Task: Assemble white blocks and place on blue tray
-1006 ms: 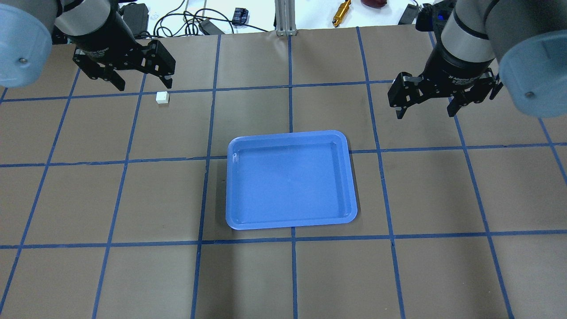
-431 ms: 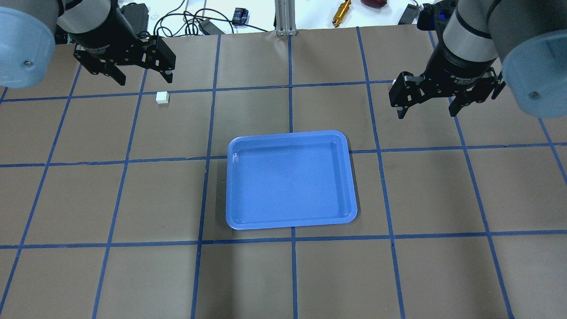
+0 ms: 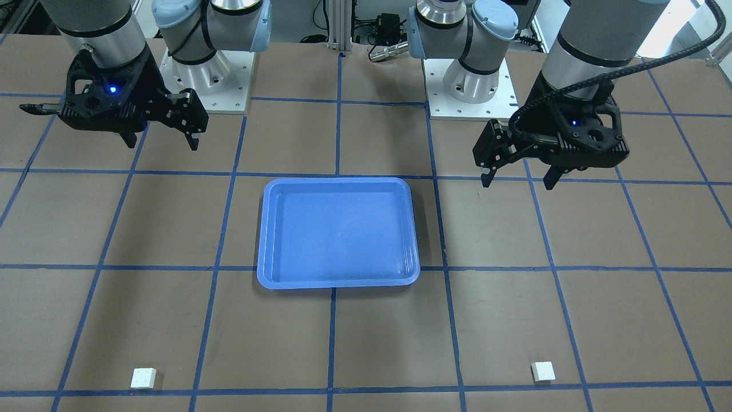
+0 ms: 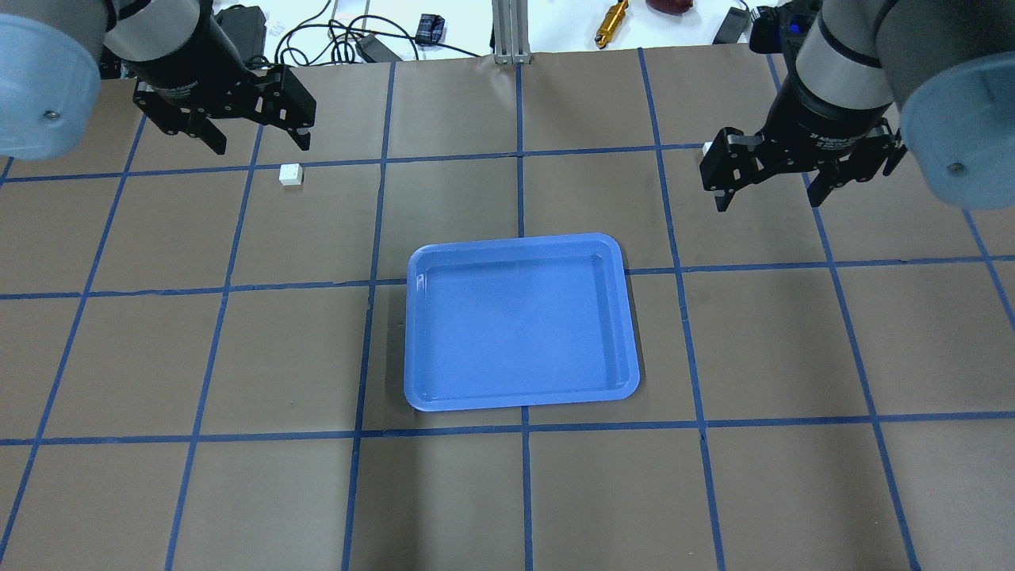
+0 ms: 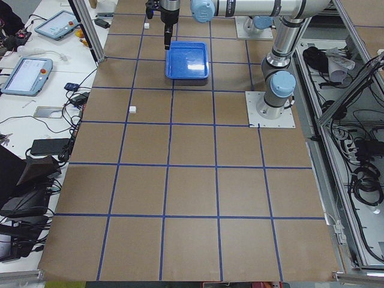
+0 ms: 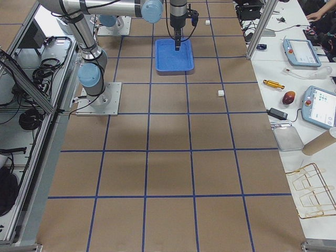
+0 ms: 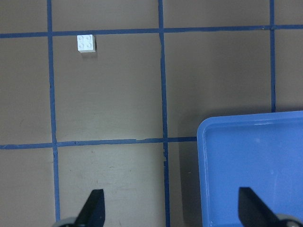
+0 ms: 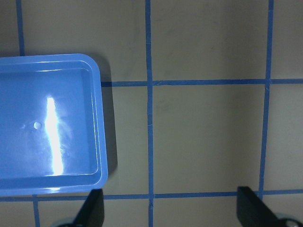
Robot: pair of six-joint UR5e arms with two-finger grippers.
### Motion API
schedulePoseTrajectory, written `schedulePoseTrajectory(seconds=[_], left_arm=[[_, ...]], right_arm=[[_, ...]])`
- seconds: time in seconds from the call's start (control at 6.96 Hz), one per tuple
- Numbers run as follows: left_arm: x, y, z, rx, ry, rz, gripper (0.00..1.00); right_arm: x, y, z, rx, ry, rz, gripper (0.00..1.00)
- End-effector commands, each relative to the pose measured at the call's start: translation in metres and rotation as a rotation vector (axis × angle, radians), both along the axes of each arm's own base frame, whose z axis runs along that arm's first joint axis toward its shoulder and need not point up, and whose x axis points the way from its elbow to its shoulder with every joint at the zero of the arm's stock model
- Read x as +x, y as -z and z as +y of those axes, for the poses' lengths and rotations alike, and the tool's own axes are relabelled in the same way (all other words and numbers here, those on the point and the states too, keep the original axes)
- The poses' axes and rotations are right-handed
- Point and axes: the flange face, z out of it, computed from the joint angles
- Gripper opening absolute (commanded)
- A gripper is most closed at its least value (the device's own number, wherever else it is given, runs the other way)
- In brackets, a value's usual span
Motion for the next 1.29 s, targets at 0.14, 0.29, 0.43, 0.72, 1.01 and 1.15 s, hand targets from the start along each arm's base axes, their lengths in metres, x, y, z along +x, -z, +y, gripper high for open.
schedulePoseTrajectory(seconds=[0.14, 0.29, 0.43, 0.72, 1.01, 1.15], left_arm=[[0.008, 0.02, -0.019, 0.021, 0.28, -0.038, 1.0], [0.011, 0.04, -0.04, 0.027, 0.351, -0.045, 1.0], [0.028, 0.07, -0.066, 0.03, 0.444, -0.057, 1.0], [0.088, 0.124, -0.116, 0.069, 0.669, -0.055, 1.0], [0.108, 0.159, -0.164, 0.08, 0.902, -0.061, 1.0], [0.132, 0.183, -0.179, 0.093, 1.007, -0.049, 1.0]], right_arm=[[0.0, 0.0, 0.0, 0.0, -0.002, -0.012, 1.0], [0.004, 0.001, 0.0, 0.002, -0.009, -0.021, 1.0], [0.011, -0.002, -0.004, -0.011, -0.033, -0.11, 1.0], [-0.002, 0.006, -0.026, -0.074, -0.302, -0.125, 1.0], [-0.041, 0.026, -0.054, -0.099, -0.453, -0.163, 1.0], [-0.061, 0.038, -0.07, -0.136, -0.573, -0.189, 1.0]])
